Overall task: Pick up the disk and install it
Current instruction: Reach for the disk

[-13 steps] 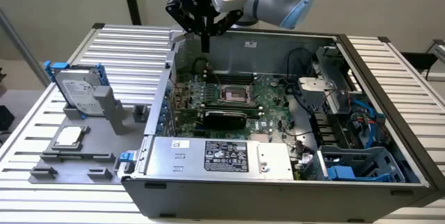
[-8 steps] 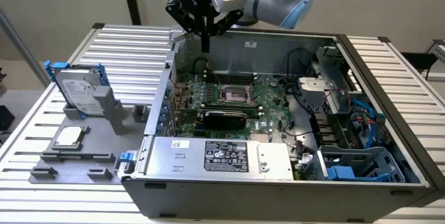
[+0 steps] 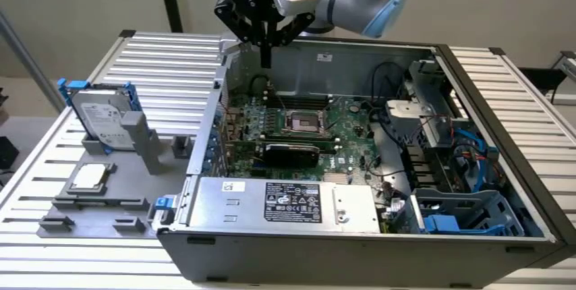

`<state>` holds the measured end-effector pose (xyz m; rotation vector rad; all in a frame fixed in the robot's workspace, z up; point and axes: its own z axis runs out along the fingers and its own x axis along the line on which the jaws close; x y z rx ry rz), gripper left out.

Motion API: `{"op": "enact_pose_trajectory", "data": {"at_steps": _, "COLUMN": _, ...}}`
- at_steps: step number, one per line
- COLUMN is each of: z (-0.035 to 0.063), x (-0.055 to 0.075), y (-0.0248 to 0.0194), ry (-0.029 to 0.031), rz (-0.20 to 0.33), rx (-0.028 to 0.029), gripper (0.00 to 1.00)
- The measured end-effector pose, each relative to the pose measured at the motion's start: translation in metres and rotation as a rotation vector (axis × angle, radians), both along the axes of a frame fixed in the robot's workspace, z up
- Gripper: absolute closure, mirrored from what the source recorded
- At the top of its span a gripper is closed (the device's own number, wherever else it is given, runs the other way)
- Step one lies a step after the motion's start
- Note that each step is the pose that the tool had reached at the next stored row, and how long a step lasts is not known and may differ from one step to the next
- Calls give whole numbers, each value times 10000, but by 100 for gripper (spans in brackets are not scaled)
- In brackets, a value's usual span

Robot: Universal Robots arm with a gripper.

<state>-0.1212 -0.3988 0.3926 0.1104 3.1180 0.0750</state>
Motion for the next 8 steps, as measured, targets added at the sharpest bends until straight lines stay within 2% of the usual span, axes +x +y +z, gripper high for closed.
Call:
{"op": "enact_pose_trajectory", "data": {"at_steps": 2, "z": 1, "x": -33, "y": 0, "ry": 1, "rz": -1, "rx": 0, "gripper": 89}}
{"op": "enact_pose_trajectory", "data": {"at_steps": 8, "z": -1, "x": -301, "y": 0, "ry": 0, "rz": -1, "rx": 2, "gripper": 89}}
